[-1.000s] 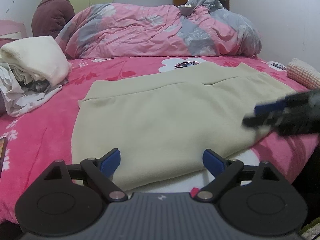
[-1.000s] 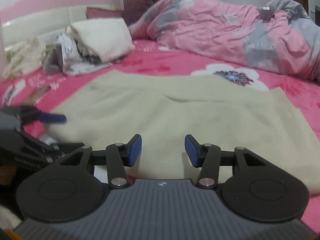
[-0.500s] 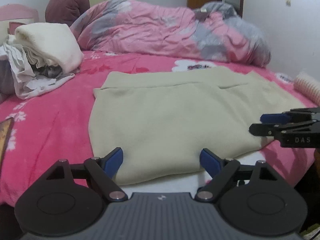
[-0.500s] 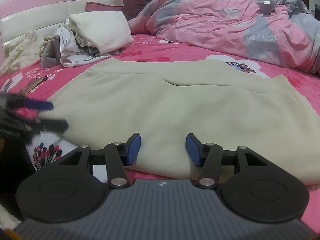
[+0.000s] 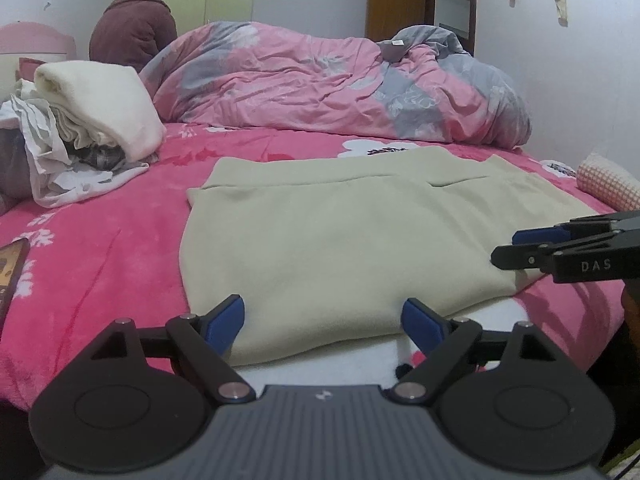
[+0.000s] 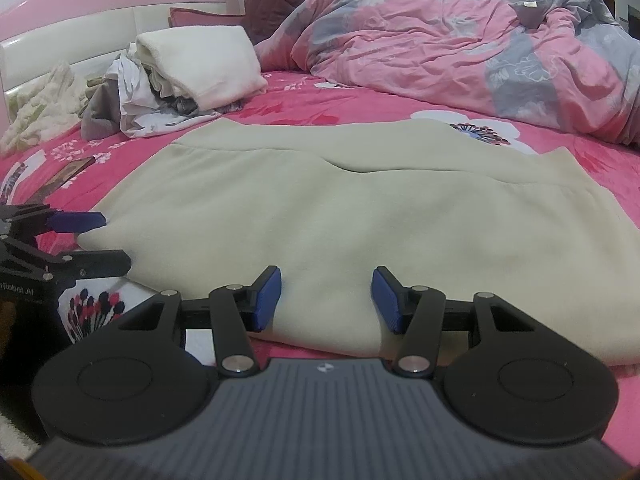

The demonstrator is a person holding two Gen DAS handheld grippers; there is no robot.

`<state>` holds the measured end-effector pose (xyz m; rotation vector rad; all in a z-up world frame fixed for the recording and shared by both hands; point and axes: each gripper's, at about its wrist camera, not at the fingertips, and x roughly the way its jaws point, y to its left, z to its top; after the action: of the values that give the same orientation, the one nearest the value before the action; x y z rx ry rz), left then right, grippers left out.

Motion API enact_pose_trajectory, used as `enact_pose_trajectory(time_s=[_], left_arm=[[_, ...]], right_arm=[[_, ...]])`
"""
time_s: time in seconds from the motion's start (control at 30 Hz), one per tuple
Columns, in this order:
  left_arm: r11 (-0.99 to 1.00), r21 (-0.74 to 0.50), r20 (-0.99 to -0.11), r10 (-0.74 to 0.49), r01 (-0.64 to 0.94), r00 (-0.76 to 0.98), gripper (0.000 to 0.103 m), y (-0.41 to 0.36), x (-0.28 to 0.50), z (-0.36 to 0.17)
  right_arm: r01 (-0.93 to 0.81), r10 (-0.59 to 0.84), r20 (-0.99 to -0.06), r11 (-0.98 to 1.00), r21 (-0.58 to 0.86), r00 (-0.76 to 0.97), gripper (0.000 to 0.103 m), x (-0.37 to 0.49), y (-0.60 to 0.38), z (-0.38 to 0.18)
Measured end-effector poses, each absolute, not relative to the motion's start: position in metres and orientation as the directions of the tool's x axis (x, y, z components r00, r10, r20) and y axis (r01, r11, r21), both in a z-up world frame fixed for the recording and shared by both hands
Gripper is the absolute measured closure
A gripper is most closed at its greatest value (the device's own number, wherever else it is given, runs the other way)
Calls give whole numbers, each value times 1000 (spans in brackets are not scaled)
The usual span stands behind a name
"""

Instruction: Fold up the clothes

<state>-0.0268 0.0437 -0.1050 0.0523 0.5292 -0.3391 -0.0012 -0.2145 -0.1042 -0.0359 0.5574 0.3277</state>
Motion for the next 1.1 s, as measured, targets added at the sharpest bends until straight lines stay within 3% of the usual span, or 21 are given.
enact_pose_trajectory(time_s=[0.27, 0.47, 0.6, 0.7, 0.77, 0.83, 0.93, 1.1], left_arm=[[953, -84, -523, -290, 290, 802, 14, 61, -39, -85], [943, -101, -436, -330, 318, 838, 9, 61, -37, -54], [933, -132, -432, -358, 335, 828, 9, 45, -11, -48], [936, -105, -468, -344, 335, 814, 8, 28, 13, -52], [933, -91, -542, -341, 349, 768, 1, 16, 33, -68], [931, -69, -624, -320, 358, 713, 0, 7, 51, -93], [935, -1, -568, -292, 354, 770, 0, -2, 41, -100], [940, -40, -579, -298, 339, 759, 0, 2, 41, -99]], right_arm=[[-315, 298, -521, 947, 58, 800, 53, -2, -216, -104], [-314, 299, -516, 947, 59, 803, 51, -2, -216, -105], [-317, 297, -516, 947, 52, 803, 50, -2, -215, -105], [-316, 297, -517, 947, 54, 803, 50, -2, -215, -105], [-315, 297, -516, 947, 53, 803, 50, -3, -215, -105], [-314, 296, -515, 948, 53, 805, 50, -3, -215, -105], [-317, 299, -514, 947, 54, 804, 50, -3, -215, -105], [-321, 311, -518, 944, 73, 797, 49, -1, -218, -102]])
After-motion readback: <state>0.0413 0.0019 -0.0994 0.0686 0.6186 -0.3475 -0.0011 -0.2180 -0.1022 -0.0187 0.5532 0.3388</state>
